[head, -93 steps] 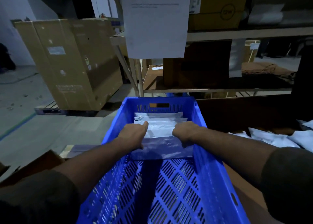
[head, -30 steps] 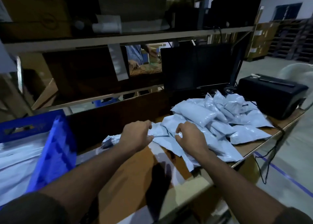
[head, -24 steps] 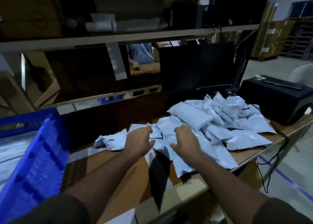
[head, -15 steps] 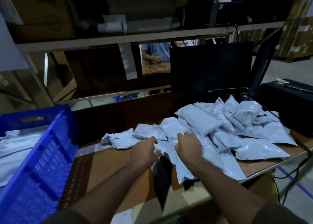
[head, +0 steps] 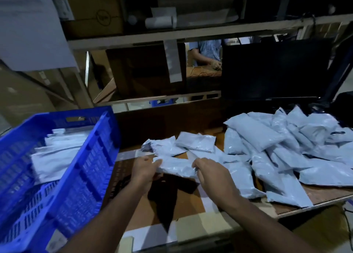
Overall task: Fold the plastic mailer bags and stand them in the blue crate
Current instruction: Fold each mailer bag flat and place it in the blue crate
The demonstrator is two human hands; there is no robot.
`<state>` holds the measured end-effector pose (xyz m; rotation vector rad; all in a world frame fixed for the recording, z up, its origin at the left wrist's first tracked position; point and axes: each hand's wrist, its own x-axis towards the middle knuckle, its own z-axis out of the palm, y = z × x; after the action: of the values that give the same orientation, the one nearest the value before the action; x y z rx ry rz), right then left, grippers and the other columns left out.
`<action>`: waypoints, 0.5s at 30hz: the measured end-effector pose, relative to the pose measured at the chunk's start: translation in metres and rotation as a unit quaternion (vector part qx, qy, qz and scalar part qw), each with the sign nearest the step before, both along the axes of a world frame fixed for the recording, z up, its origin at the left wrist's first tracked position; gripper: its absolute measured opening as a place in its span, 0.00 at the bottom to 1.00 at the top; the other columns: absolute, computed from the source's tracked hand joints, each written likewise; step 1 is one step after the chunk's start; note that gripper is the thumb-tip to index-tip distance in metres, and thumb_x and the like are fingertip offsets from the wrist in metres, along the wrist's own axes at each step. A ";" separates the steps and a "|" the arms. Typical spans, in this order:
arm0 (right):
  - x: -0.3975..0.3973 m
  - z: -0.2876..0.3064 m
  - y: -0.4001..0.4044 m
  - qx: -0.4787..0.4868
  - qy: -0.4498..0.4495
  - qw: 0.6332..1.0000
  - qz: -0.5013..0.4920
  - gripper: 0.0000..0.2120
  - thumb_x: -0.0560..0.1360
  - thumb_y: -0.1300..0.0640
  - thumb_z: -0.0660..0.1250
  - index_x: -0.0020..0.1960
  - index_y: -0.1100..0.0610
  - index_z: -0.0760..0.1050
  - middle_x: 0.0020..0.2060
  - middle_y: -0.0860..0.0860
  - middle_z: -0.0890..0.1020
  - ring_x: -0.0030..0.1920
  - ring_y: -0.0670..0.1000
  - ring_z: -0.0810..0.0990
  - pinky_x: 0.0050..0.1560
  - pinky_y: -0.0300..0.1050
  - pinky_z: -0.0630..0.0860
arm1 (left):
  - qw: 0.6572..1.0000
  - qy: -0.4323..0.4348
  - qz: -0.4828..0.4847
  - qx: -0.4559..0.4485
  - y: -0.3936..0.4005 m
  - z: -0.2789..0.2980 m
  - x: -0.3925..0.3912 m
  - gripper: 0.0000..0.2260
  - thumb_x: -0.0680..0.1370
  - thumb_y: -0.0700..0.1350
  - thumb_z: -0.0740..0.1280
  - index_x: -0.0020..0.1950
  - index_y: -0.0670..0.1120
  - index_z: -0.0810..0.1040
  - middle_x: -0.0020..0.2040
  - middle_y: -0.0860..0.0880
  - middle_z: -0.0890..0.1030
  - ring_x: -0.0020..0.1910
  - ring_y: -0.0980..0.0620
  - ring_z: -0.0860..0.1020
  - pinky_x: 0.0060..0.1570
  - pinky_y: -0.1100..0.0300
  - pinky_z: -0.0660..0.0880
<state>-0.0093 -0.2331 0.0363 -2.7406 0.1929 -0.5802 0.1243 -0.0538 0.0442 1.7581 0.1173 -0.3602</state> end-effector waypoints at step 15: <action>-0.026 -0.045 0.040 -0.040 0.017 0.999 0.022 0.12 0.61 0.64 0.76 0.37 0.48 0.81 0.50 0.49 0.85 0.53 0.51 0.83 0.61 0.51 0.74 | 0.889 -0.206 -0.073 0.403 0.088 -0.039 -0.037 0.43 0.66 0.72 0.74 0.73 0.50 0.68 0.68 0.48 0.76 0.62 0.48 0.78 0.51 0.55 0.76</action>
<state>-0.0356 -0.1933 -0.0085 -2.8260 0.1182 -0.5415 0.0876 0.0339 0.0051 2.6408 -0.2051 -0.0173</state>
